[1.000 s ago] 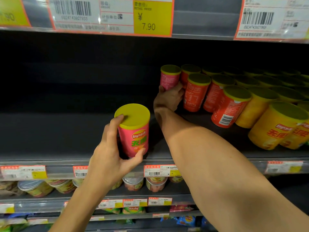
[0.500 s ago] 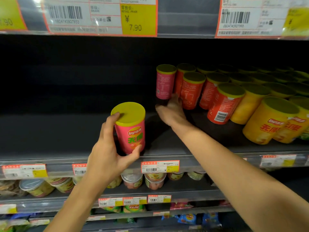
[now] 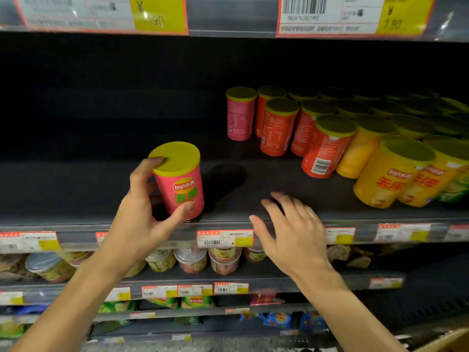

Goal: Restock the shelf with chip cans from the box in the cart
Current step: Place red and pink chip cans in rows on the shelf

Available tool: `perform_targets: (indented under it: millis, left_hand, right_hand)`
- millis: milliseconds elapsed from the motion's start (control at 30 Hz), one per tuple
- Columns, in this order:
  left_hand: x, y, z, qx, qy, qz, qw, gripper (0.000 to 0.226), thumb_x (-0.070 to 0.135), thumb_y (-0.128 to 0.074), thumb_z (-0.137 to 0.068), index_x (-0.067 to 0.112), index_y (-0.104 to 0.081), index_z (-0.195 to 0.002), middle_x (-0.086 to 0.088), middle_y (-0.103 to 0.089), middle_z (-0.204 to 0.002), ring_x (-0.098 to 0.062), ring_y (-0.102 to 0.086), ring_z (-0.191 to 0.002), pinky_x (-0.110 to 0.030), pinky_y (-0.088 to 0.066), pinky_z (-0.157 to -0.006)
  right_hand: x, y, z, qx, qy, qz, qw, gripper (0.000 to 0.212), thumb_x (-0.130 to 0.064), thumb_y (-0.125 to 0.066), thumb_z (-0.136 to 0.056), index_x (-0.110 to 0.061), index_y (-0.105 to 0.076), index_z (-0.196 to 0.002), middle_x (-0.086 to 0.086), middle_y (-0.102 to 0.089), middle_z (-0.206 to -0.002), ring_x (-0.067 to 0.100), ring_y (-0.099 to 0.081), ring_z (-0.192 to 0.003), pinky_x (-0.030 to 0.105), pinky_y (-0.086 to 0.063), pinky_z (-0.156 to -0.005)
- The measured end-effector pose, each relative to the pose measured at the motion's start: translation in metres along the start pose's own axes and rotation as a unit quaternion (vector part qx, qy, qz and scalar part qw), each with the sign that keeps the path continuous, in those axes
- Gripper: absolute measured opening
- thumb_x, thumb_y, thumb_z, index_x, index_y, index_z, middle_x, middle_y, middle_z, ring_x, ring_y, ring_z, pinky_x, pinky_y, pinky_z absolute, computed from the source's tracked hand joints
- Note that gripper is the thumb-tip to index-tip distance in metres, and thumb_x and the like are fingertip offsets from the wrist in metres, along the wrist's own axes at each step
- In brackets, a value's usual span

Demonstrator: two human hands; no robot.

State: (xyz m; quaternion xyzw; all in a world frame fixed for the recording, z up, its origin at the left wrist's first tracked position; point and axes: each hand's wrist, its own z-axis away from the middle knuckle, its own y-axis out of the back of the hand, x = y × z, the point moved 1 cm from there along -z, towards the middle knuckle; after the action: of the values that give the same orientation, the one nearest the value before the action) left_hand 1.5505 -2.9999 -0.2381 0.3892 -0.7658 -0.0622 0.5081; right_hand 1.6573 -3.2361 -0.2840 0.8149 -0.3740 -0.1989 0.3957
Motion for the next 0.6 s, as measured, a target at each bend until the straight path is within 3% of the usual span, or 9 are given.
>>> perform_targets:
  millis: [100, 267, 467, 600]
  left_hand:
    - [0.001, 0.001, -0.001, -0.002, -0.005, -0.006, 1.000, 0.080, 0.032, -0.075, -0.076, 0.062, -0.018, -0.124, 0.020, -0.049, -0.122, 0.006, -0.061, -0.103, -0.014, -0.053, -0.081]
    - [0.000, 0.001, -0.025, -0.017, -0.002, -0.053, 0.998, 0.081, 0.022, -0.080, -0.078, 0.059, -0.020, -0.119, 0.006, -0.058, -0.115, -0.001, -0.068, -0.089, -0.022, -0.058, -0.071]
    - [-0.022, -0.013, -0.079, -0.051, 0.039, -0.024, 0.998, 0.076, 0.011, -0.078, -0.082, 0.031, -0.023, -0.131, 0.008, -0.058, -0.117, 0.006, -0.064, -0.097, -0.013, -0.054, -0.079]
    - [-0.038, -0.023, -0.119, -0.059, 0.048, -0.040, 0.996, 0.082, 0.014, -0.078, -0.082, 0.024, -0.022, -0.139, 0.000, -0.056, -0.125, -0.011, -0.064, -0.102, -0.019, -0.053, -0.081]
  right_hand:
    - [0.001, -0.008, 0.000, 0.073, 0.002, -0.012, 0.997, 0.055, -0.050, -0.036, -0.102, -0.011, -0.075, -0.099, 0.010, -0.071, -0.106, 0.028, -0.068, -0.087, 0.037, -0.051, -0.075]
    - [0.001, -0.015, -0.001, 0.123, 0.009, -0.004, 0.992, 0.051, -0.046, -0.039, -0.100, -0.010, -0.075, -0.095, 0.010, -0.072, -0.102, 0.029, -0.067, -0.080, 0.037, -0.049, -0.069]
    - [0.003, -0.020, 0.000, 0.151, 0.027, 0.016, 0.988, 0.050, -0.046, -0.041, -0.100, -0.010, -0.075, -0.094, 0.011, -0.073, -0.099, 0.029, -0.069, -0.081, 0.037, -0.051, -0.068]
    - [0.004, -0.020, 0.001, 0.157, 0.030, 0.015, 0.987, 0.050, -0.046, -0.041, -0.100, -0.010, -0.076, -0.095, 0.010, -0.073, -0.100, 0.029, -0.070, -0.085, 0.037, -0.051, -0.071]
